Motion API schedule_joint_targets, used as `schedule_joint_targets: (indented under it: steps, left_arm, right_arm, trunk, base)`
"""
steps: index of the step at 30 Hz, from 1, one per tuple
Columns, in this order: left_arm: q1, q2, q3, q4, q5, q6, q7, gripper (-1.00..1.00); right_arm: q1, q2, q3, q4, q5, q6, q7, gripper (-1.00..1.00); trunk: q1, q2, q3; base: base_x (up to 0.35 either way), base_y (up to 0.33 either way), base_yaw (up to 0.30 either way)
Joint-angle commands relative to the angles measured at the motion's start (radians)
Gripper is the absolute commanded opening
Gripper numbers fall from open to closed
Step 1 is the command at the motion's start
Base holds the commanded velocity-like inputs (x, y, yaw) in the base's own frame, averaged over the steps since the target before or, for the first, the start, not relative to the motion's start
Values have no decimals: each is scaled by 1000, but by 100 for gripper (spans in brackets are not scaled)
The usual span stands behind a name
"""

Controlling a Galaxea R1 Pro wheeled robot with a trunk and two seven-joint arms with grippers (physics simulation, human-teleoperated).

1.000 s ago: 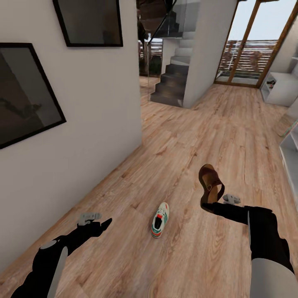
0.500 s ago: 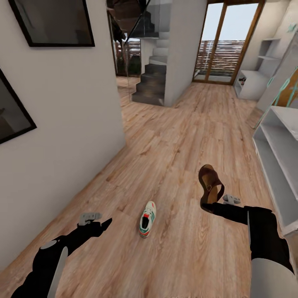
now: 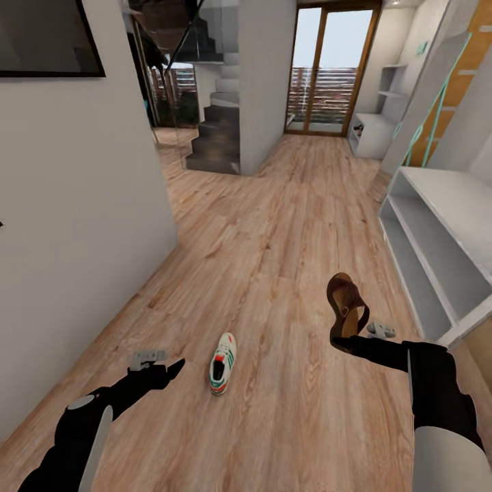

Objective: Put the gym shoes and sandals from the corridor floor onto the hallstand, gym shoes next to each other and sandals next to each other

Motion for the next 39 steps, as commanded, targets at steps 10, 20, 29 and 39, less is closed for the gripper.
schedule_joint_targets:
  steps: [10,20,29,39]
  left_arm:
    - [-20,-2,2,3,-2,0,6,100]
    - [-18,1,4,2,5,0,-3,100]
    - [-18,1,6,2,7,0,-2,100]
    - [-18,1,6,2,4,0,1,100]
  right_arm:
    - [0,0,1,1,-1,2,-7,-100]
    - [0,0,2,2,-2,1,-7,-100]
    - [0,0,2,2,-2,1,-7,-100]
    - [0,0,2,2,-1,1,-7,-100]
  trunk:
    - [0,0,0]
    - [0,0,0]
    - [0,0,0]
    - [0,0,0]
  base:
    - [0,0,-284]
    - [0,0,-284]
    - [13,1,-208]
    - [229,89,-13]
